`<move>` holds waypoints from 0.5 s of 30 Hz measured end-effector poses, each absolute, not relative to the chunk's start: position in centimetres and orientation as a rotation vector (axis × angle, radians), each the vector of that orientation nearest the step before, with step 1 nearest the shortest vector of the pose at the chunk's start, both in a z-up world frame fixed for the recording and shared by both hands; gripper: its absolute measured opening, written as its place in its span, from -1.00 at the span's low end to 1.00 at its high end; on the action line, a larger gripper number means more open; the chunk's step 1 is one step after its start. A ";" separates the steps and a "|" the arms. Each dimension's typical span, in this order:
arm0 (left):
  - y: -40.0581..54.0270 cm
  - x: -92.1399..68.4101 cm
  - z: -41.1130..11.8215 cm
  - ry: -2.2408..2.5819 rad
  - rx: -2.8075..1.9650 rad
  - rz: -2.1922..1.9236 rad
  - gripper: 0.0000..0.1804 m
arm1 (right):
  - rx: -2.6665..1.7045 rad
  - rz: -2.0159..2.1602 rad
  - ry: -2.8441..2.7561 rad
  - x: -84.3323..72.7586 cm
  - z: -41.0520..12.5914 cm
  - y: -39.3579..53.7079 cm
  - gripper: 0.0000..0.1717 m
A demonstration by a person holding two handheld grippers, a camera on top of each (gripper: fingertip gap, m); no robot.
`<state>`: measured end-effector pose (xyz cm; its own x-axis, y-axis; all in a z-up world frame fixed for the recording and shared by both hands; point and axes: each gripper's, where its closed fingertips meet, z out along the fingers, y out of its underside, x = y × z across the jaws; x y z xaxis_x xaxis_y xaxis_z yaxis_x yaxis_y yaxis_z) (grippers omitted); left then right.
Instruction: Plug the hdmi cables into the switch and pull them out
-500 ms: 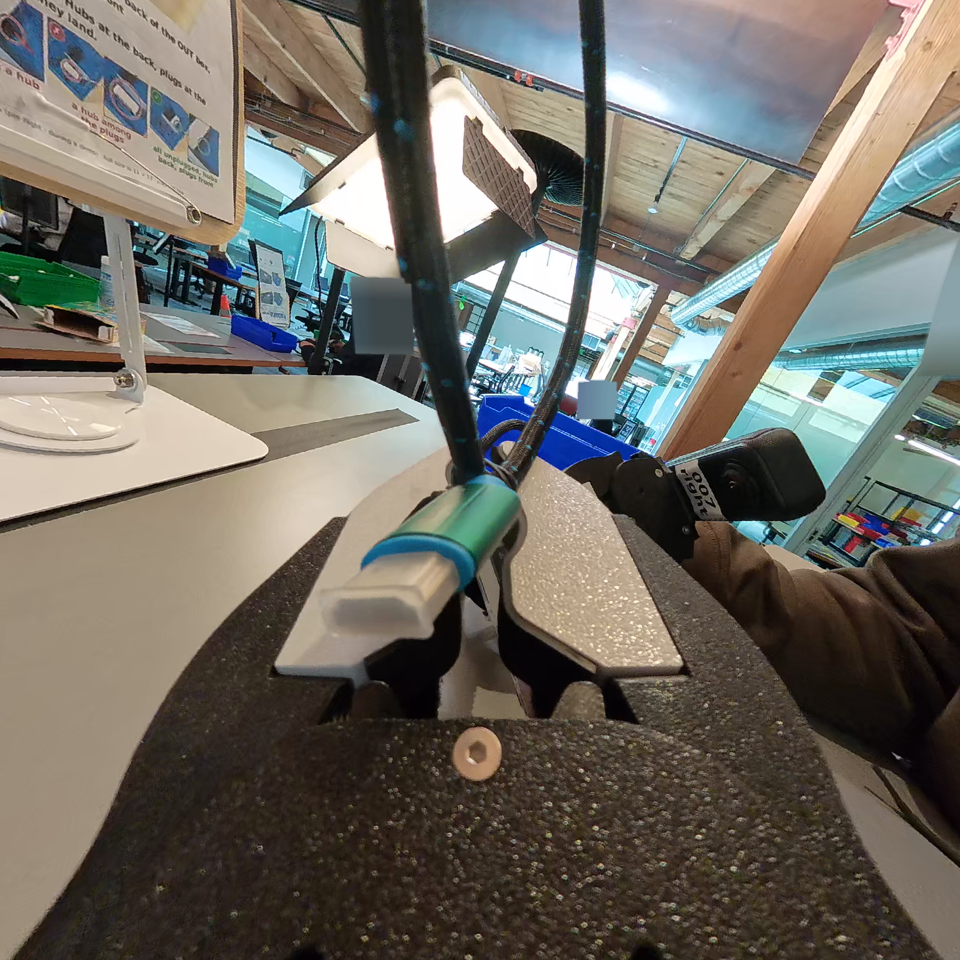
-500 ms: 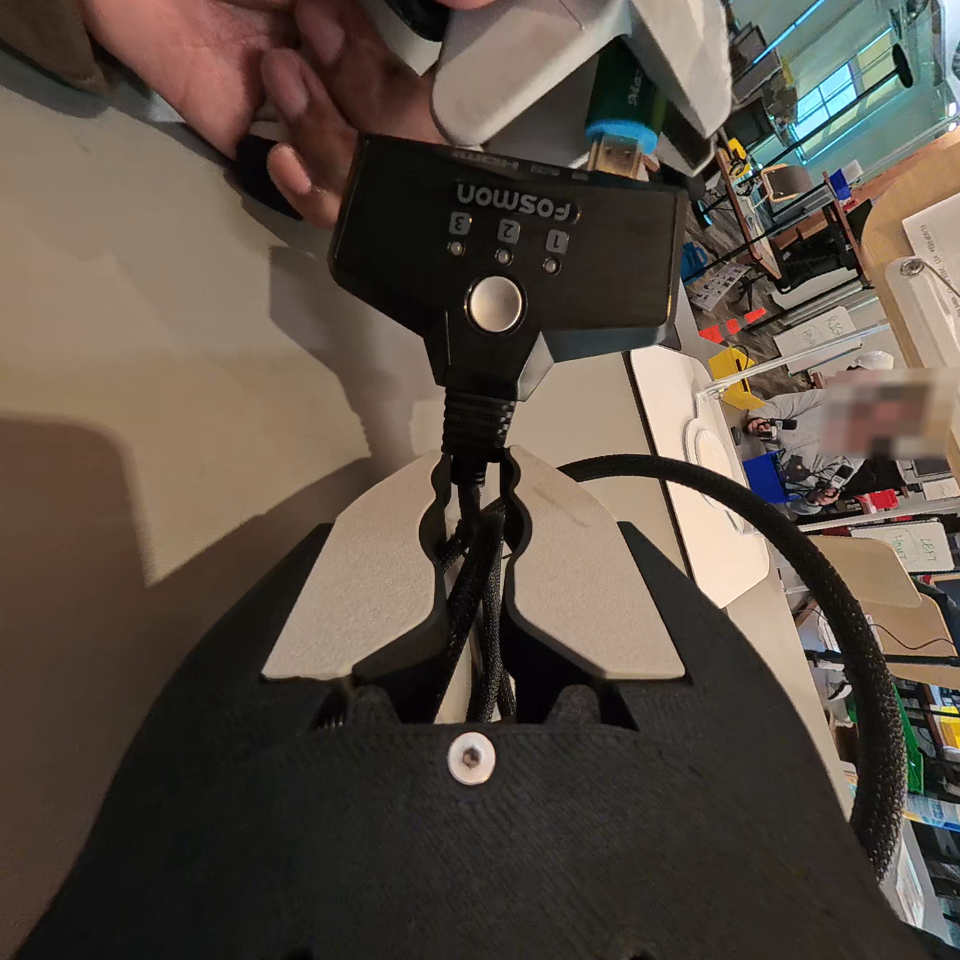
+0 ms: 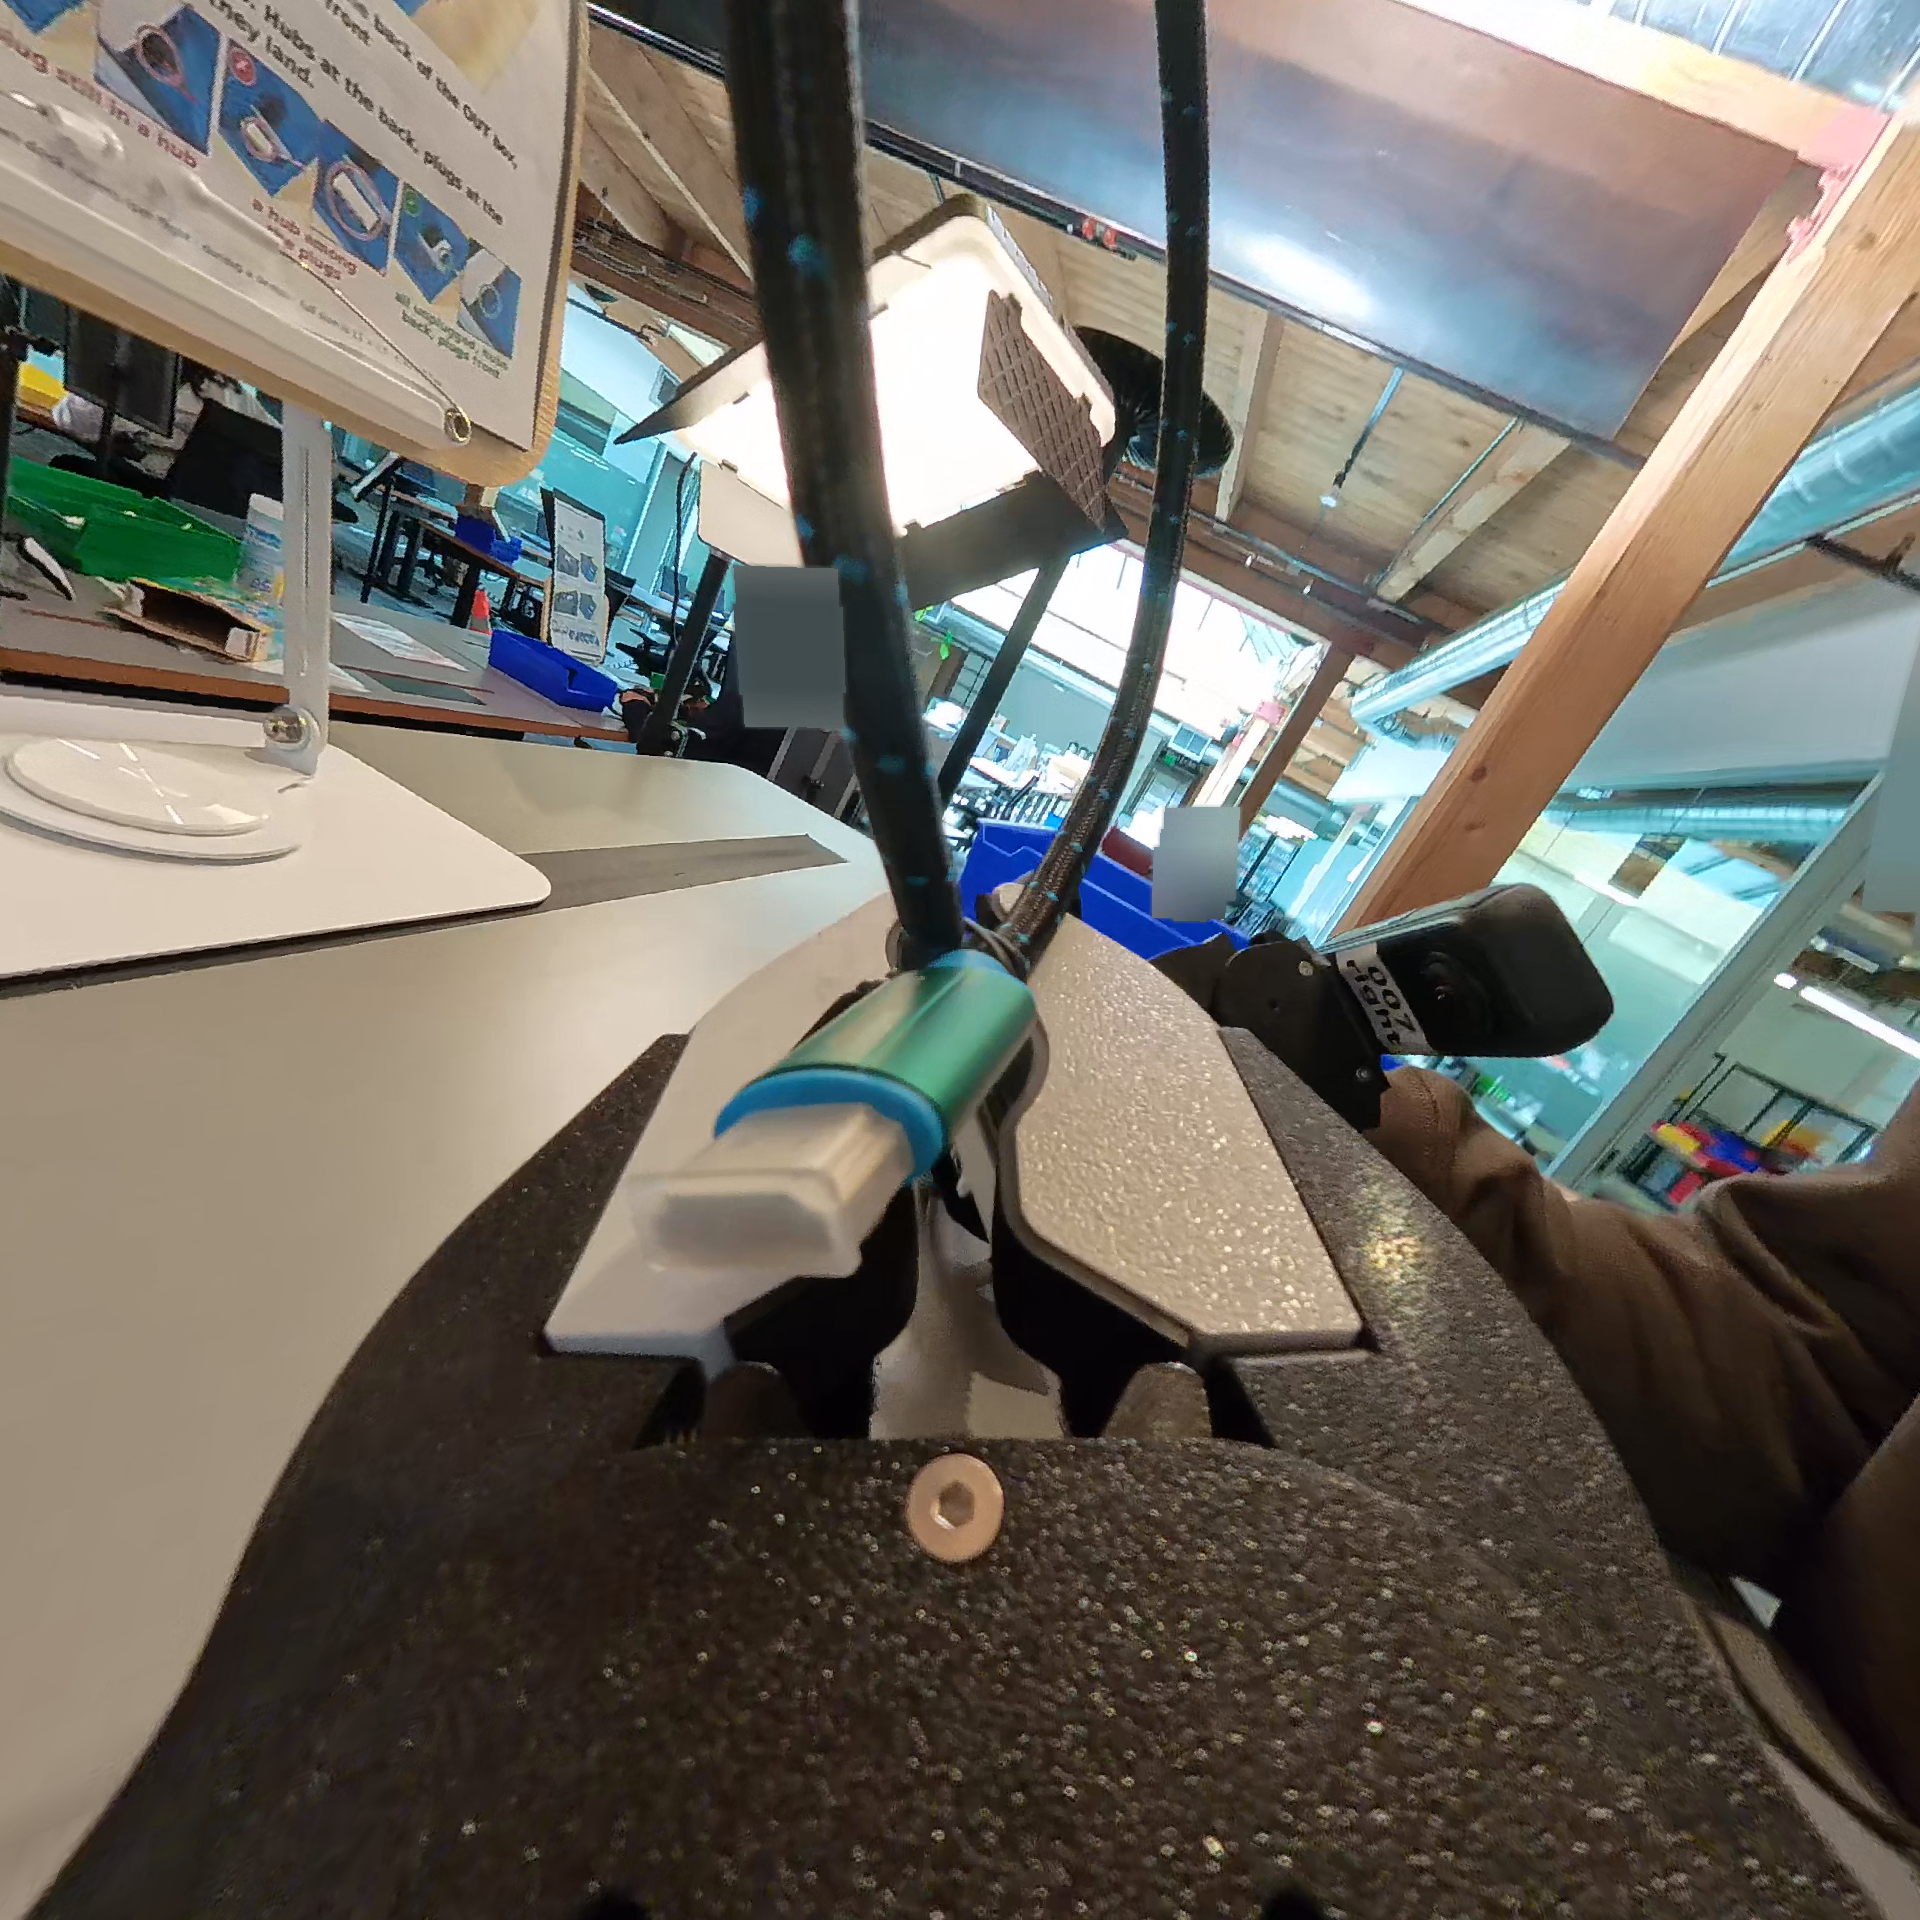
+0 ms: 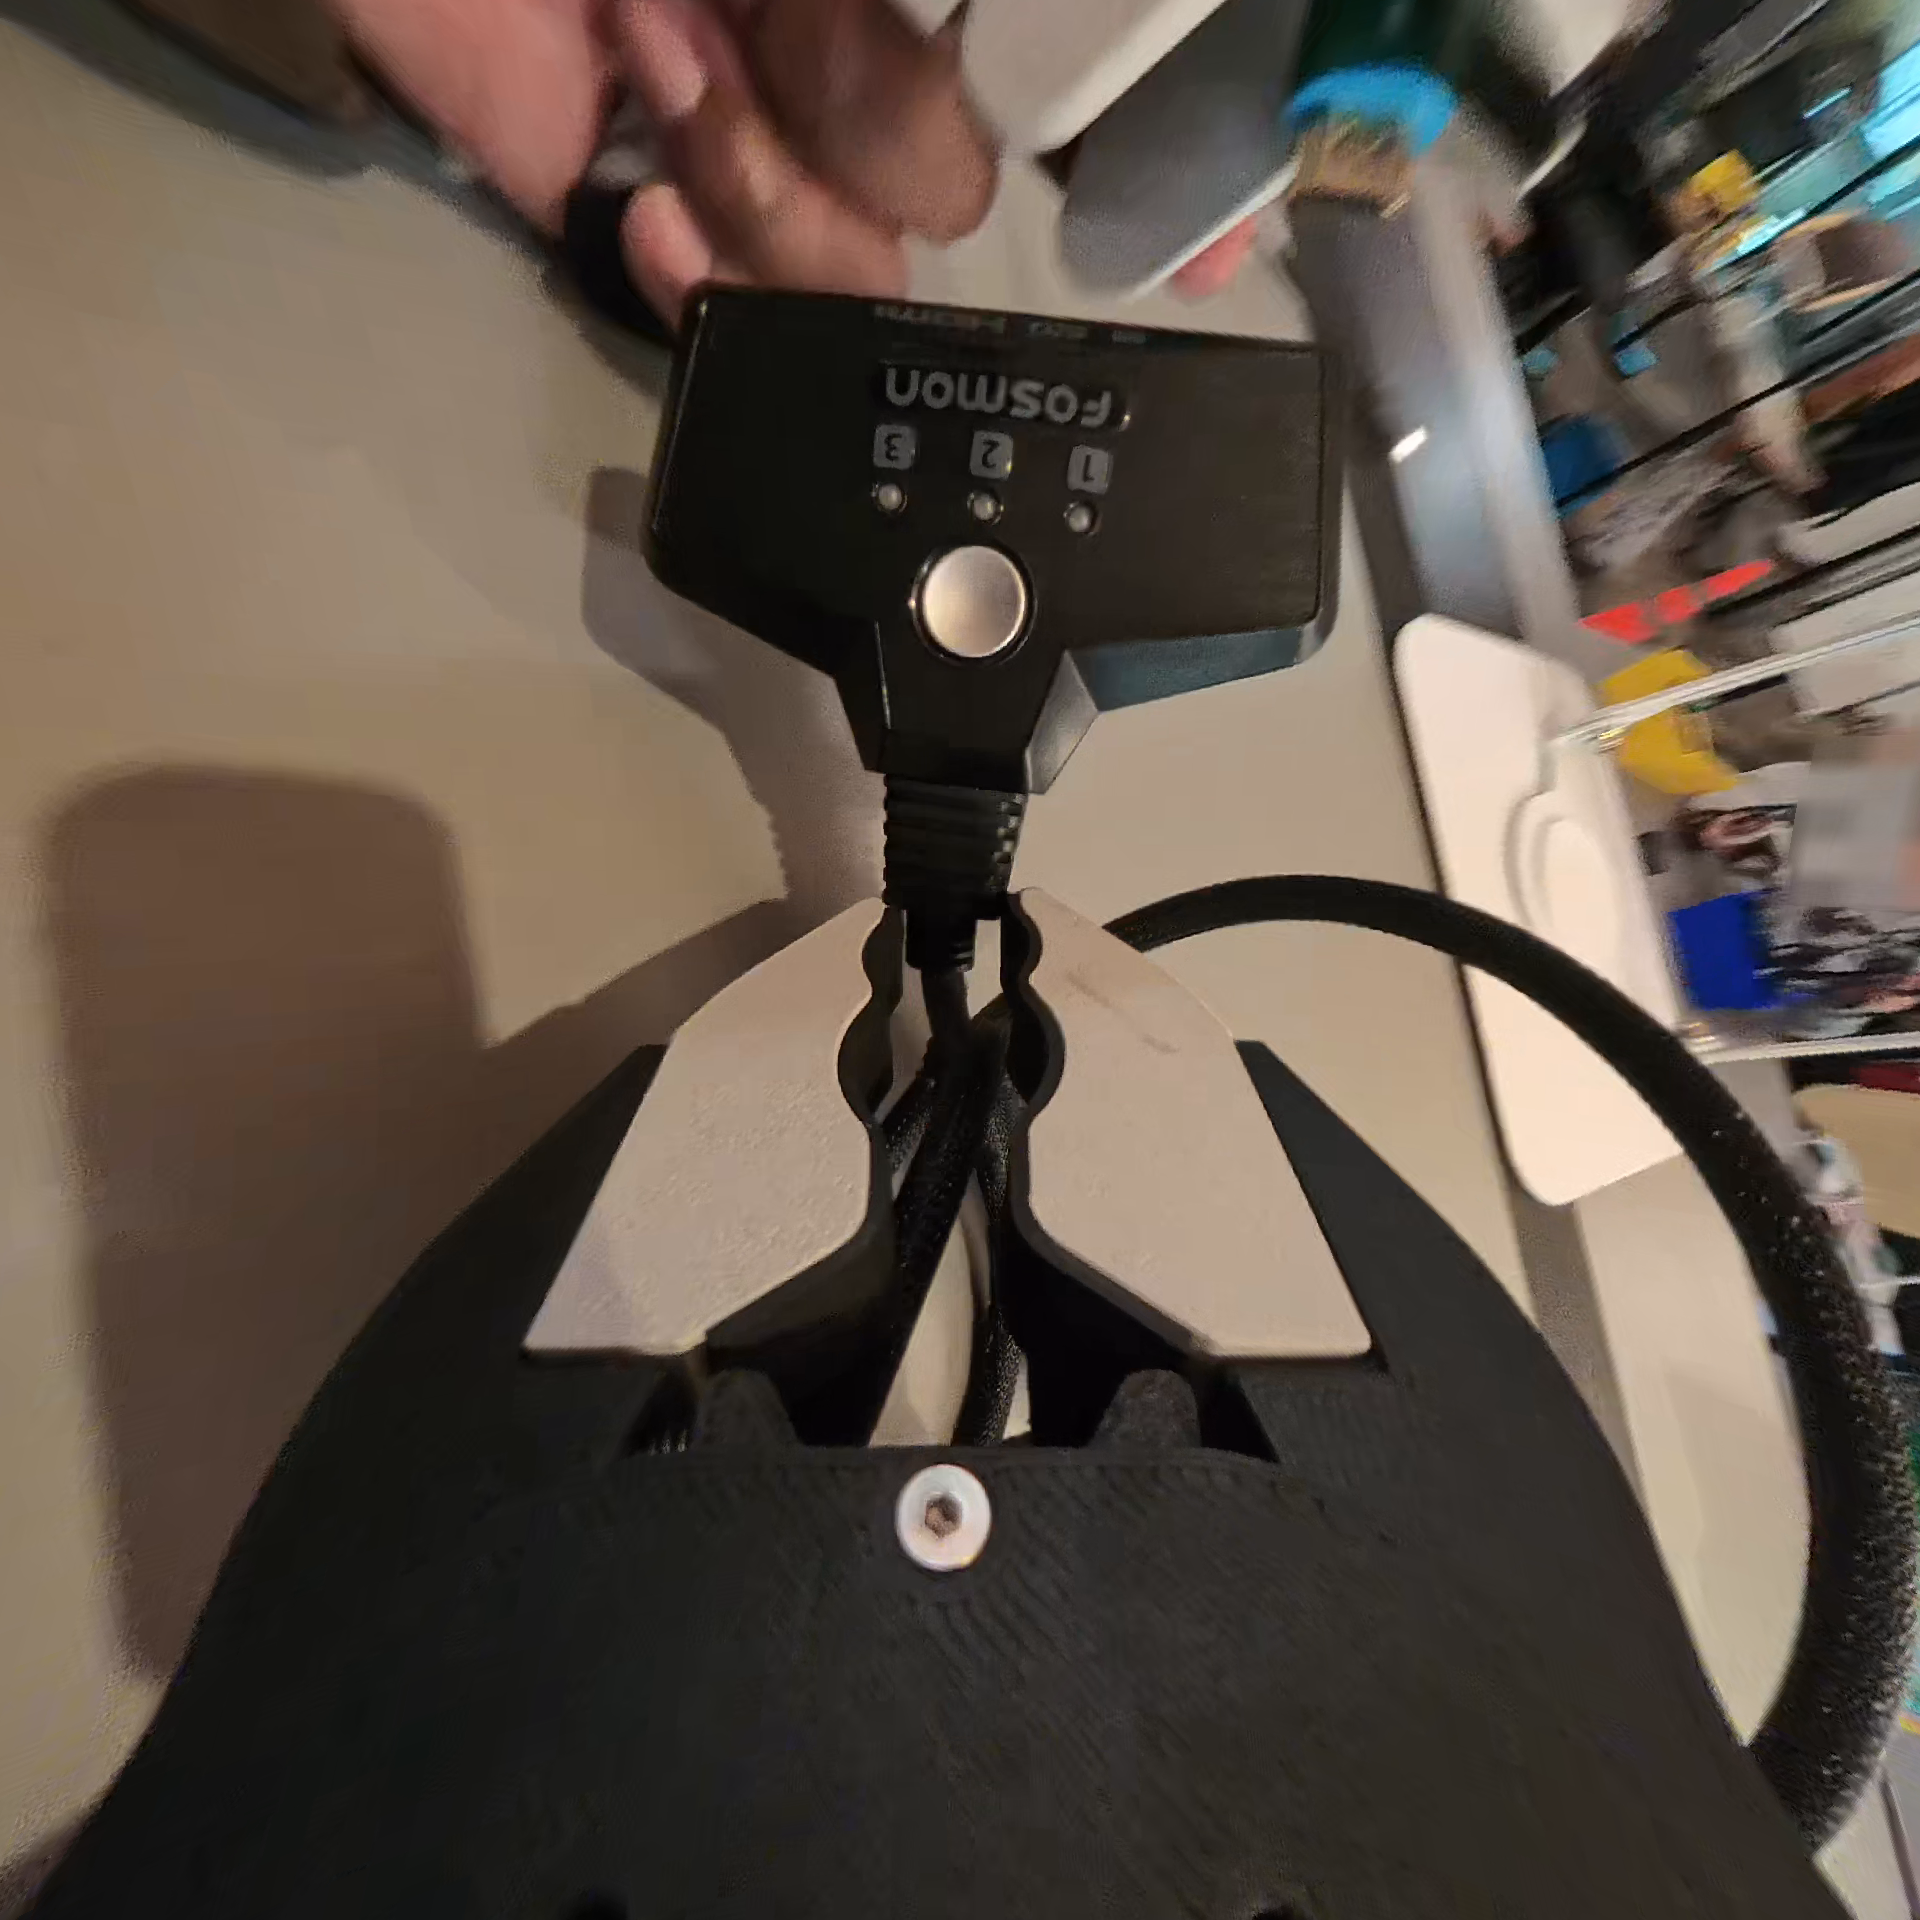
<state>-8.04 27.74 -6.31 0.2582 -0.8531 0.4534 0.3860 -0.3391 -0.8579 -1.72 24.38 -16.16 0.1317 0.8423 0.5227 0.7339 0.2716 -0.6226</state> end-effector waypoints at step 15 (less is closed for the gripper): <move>28.8 -10.7 -4.6 0.131 -1.172 -1.747 -0.88 | -1.803 0.126 -1.660 0.7 -12.7 22.8 -0.20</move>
